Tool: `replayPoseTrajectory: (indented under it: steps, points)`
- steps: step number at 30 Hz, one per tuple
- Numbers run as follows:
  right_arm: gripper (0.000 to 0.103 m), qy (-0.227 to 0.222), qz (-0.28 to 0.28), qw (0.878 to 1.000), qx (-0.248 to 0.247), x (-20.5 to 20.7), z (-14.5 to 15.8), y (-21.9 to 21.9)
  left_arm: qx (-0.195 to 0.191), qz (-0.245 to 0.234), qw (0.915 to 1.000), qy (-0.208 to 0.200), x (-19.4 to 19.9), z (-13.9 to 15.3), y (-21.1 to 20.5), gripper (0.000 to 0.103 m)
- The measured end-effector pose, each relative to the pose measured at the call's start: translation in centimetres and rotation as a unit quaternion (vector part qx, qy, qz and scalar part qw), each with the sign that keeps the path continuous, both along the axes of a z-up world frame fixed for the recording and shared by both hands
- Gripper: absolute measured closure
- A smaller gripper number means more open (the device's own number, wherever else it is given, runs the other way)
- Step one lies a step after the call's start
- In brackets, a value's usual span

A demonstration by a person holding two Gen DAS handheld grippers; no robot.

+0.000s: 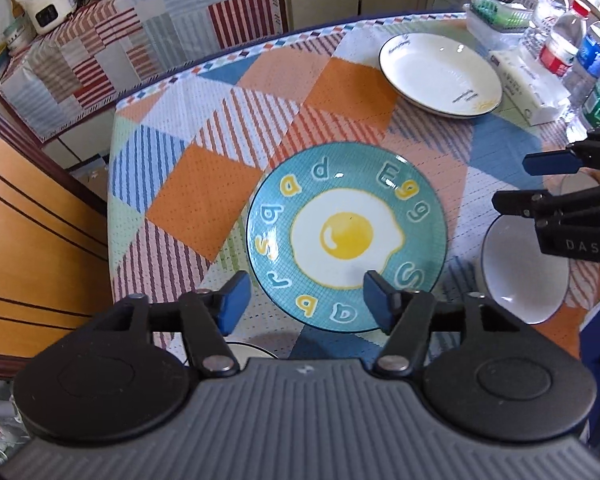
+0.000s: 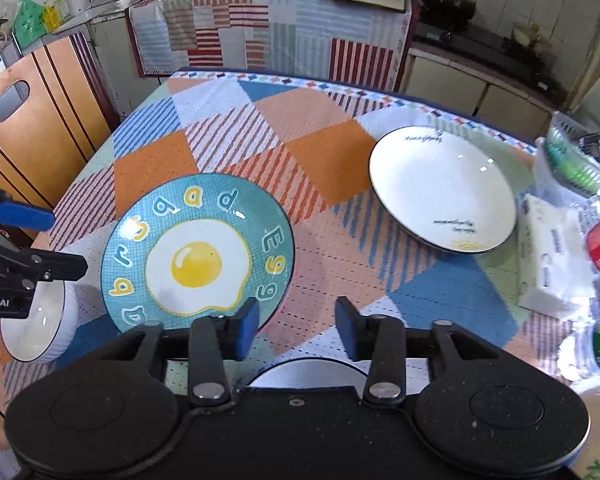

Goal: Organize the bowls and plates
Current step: 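Reach both tools to the white Morning Honey plate rim and close them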

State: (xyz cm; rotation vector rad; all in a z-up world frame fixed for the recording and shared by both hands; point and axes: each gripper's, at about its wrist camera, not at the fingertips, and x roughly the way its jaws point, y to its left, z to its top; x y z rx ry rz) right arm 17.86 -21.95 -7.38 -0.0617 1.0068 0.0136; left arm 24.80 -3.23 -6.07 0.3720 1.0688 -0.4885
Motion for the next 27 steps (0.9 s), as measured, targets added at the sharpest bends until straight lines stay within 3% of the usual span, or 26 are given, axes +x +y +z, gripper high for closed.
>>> replayPoseTrajectory:
  steps: [3, 5, 7, 10, 13, 22, 27]
  points:
    - [0.035, 0.003, -0.012, 1.0, -0.01, -0.9, 1.5, -0.5, 0.003, -0.01, 0.9999, -0.01, -0.1, 1.9, -0.7, 0.024]
    - [0.032, 0.013, -0.021, 1.0, -0.005, -1.4, 2.2, -1.0, 0.005, -0.017, 0.9997, -0.014, -0.1, 2.9, -1.2, 0.014]
    - [0.028, 0.016, -0.03, 0.999, -0.003, -1.9, 2.8, -1.6, 0.007, -0.027, 0.9994, -0.019, 0.0, 3.6, -1.8, 0.01]
    - [0.026, 0.02, -0.039, 0.999, -0.017, -2.3, 3.4, -2.1, 0.026, -0.038, 0.9986, -0.027, 0.3, 4.3, -3.2, 0.01]
    - [0.016, 0.011, -0.045, 0.998, -0.037, -2.5, 4.1, -2.6, 0.034, -0.045, 0.9978, -0.034, 1.0, 4.4, -4.6, 0.01]
    - [0.012, -0.026, -0.049, 0.998, -0.031, -0.8, 5.8, -5.4, -0.02, -0.042, 0.9988, -0.014, 4.9, 3.1, -7.8, 0.01]
    - [0.012, -0.052, -0.04, 0.998, -0.024, 1.9, 4.9, -7.8, -0.044, -0.036, 0.9979, -0.03, 7.1, 2.5, -9.5, 0.01]
